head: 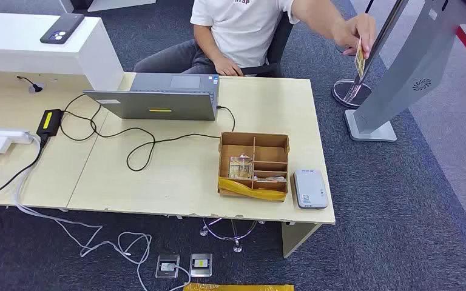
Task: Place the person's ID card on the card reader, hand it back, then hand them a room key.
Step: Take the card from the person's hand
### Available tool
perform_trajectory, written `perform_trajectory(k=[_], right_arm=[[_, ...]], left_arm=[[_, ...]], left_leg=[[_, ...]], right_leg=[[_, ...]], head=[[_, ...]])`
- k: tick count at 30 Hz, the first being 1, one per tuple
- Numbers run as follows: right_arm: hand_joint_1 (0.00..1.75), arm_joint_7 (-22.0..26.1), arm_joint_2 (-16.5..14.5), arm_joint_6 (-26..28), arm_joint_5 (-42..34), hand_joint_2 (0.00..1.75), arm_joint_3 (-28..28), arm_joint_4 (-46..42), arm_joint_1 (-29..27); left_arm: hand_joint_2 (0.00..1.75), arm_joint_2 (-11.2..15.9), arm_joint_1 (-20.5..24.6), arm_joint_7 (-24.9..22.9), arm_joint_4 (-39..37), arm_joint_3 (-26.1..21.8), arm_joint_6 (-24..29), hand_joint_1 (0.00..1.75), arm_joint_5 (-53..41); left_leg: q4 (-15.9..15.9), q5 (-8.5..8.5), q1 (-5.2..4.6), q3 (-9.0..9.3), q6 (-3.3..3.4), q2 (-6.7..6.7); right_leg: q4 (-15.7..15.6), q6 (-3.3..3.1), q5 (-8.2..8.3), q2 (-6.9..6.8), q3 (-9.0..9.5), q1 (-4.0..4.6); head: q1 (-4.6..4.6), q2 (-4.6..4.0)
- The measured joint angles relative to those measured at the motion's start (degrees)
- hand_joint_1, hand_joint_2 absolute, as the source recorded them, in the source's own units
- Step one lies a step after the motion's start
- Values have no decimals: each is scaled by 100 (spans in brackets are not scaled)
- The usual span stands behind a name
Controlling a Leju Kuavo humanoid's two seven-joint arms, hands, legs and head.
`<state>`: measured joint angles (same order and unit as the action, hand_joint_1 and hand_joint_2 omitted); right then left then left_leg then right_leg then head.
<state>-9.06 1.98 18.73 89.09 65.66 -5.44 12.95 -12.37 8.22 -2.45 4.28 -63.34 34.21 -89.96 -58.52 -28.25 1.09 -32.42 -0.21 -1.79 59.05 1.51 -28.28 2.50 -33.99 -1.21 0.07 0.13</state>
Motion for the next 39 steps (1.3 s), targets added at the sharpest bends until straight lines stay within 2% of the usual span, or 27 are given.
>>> perform_trajectory(k=[9,12,15,20,24,28,33,36,39], right_arm=[[0,-8,44,8,-7,0,1,0,12],[0,74,137,185,-154,0,14,-2,86],[0,160,622,504,-226,0,83,-16,484],[0,294,1864,949,0,0,138,-35,1586],[0,472,2430,1218,2,0,139,-11,2144],[0,531,2877,1291,3,175,68,27,2816],[0,544,3364,1129,8,175,-459,59,4379],[0,590,3434,1103,9,175,-905,72,5176],[0,745,3393,1181,9,175,-1265,100,5689]], left_arm=[[0,0,0,-1,0,0,-3,0,0],[0,3,-2,40,0,1,-16,0,0],[0,19,-3,120,1,13,-60,0,0],[0,68,-13,198,2,78,-112,0,2],[0,91,-27,213,2,150,-116,0,2],[0,102,-37,254,2,182,-117,0,1],[0,129,-43,322,2,291,-117,0,0],[0,140,-43,345,2,331,-115,0,0],[0,140,-46,370,2,395,-111,0,1]], left_leg=[[0,0,0,0,0,0],[0,0,-3,-7,0,0],[-1,8,-23,-8,13,5],[-3,28,-53,-7,45,0],[-4,31,-59,-12,49,-13],[-4,33,-63,-29,50,-12],[-3,47,-75,-41,60,-16],[-4,56,-71,-40,58,-41],[-4,64,-69,-60,58,-70]], right_leg=[[0,0,0,0,0,0],[1,2,2,2,2,-4],[0,17,12,11,-2,-25],[-5,45,30,10,-5,-55],[-5,48,32,-8,-5,-60],[5,51,34,-8,-14,-66],[14,54,37,-16,-29,-78],[14,54,37,-36,-27,-74],[17,54,37,-64,-28,-73]], head=[[1,0],[-2,0],[-4,0],[4,0],[-2,-1],[-3,0],[-1,0],[2,0],[0,0]])
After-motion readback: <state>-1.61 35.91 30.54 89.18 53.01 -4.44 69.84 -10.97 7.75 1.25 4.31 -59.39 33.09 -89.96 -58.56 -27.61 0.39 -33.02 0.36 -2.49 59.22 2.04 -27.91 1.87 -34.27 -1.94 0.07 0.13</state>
